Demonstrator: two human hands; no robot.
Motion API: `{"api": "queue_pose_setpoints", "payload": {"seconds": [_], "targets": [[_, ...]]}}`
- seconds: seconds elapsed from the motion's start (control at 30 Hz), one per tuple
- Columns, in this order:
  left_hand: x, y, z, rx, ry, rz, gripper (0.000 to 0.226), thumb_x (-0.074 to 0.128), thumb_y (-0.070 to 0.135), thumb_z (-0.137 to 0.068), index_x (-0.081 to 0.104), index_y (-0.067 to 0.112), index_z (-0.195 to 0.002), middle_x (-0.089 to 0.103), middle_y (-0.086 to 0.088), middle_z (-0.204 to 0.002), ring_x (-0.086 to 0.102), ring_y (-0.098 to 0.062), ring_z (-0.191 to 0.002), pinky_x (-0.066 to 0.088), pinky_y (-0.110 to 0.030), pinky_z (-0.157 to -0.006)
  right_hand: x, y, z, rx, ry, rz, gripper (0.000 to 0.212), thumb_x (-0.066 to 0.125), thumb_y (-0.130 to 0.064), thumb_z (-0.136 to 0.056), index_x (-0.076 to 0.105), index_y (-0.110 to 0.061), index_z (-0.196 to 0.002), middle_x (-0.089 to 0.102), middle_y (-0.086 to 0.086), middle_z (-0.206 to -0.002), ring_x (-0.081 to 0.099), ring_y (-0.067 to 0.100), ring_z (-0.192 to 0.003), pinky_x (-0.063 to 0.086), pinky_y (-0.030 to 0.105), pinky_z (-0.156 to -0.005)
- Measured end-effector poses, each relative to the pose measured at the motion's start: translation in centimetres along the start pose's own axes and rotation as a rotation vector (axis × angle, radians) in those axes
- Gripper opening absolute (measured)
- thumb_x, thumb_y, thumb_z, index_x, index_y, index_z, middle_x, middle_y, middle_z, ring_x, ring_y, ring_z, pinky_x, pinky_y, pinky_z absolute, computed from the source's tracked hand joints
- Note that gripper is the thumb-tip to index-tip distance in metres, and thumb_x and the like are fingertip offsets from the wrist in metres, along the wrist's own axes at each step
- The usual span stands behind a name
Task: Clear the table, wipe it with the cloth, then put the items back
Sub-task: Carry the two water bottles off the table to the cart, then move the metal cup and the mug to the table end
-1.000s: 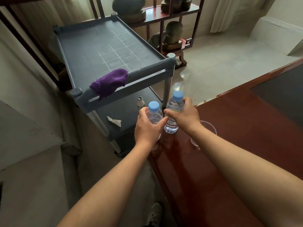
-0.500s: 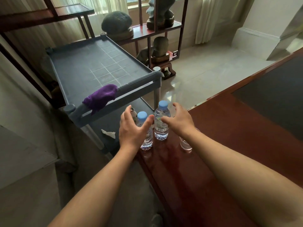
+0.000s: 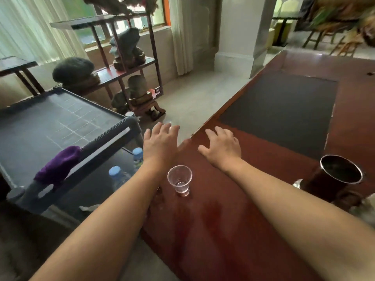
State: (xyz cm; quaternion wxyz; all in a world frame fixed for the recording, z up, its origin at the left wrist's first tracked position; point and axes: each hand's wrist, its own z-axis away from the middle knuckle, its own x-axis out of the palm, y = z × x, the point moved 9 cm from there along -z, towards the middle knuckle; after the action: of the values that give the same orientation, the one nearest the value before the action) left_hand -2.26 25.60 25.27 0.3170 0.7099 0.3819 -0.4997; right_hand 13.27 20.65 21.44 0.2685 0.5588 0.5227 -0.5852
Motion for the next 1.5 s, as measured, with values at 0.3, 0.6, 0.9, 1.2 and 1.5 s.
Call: {"api": "queue_pose_setpoints", "payload": {"seconds": [0.3,0.6,0.9,1.2,1.5], "targets": [[3.6,14.3,-2.6,0.261,-0.055,0.171,0.058,0.042,0.062,-0.094,0.049,0.023,-0.136,0.053,-0.002,-0.14,0.042,-0.026,-0.133,0.031,-0.045,-0.106,-6.5,12.1,3.9,0.221,0.131,0.106,0.054,0.048,-0.053,-0.087,0.053,-0.023,-0.131,0.052,0.005,-0.137,0.039,0.03,-0.129,0.032,0.039,-0.103],[6.7,28.6,-1.5,0.593,-0.102,0.225,0.059,0.046,0.061,-0.093,0.051,0.021,-0.136,0.054,-0.002,-0.139,0.043,-0.026,-0.133,0.034,-0.046,-0.107,-12.1,26.2,12.0,0.575,0.212,0.187,0.056,0.05,-0.05,-0.085,0.053,-0.021,-0.132,0.056,0.005,-0.13,0.045,0.031,-0.122,0.036,0.04,-0.097],[9.0,37.0,0.5,0.639,-0.209,0.429,0.075,0.046,0.073,-0.084,0.048,0.02,-0.137,0.055,-0.005,-0.138,0.042,-0.03,-0.133,0.037,-0.046,-0.101,-15.3,35.2,21.5,0.92,0.252,0.169,0.061,0.05,-0.048,-0.084,0.047,-0.021,-0.139,0.049,0.006,-0.14,0.04,0.03,-0.129,0.036,0.042,-0.099],[14.0,39.2,1.2,0.472,-0.509,0.722,0.118,0.078,0.062,-0.068,0.01,0.02,-0.156,0.026,-0.005,-0.159,0.027,-0.023,-0.145,0.036,-0.045,-0.106,-12.4,38.6,24.2,1.007,0.267,0.01,0.081,0.062,-0.049,-0.079,0.028,-0.022,-0.147,0.044,0.008,-0.142,0.039,0.031,-0.129,0.038,0.041,-0.095],[20.2,40.2,1.7,0.267,-0.643,1.122,0.14,0.086,0.062,-0.049,0.005,0.024,-0.156,0.018,-0.002,-0.163,0.017,-0.016,-0.148,0.022,-0.033,-0.115,-6.3,43.4,25.4,1.068,0.29,-0.168,0.111,0.074,-0.055,-0.068,0.007,-0.029,-0.152,0.033,0.008,-0.147,0.037,0.03,-0.133,0.038,0.043,-0.099]]}}
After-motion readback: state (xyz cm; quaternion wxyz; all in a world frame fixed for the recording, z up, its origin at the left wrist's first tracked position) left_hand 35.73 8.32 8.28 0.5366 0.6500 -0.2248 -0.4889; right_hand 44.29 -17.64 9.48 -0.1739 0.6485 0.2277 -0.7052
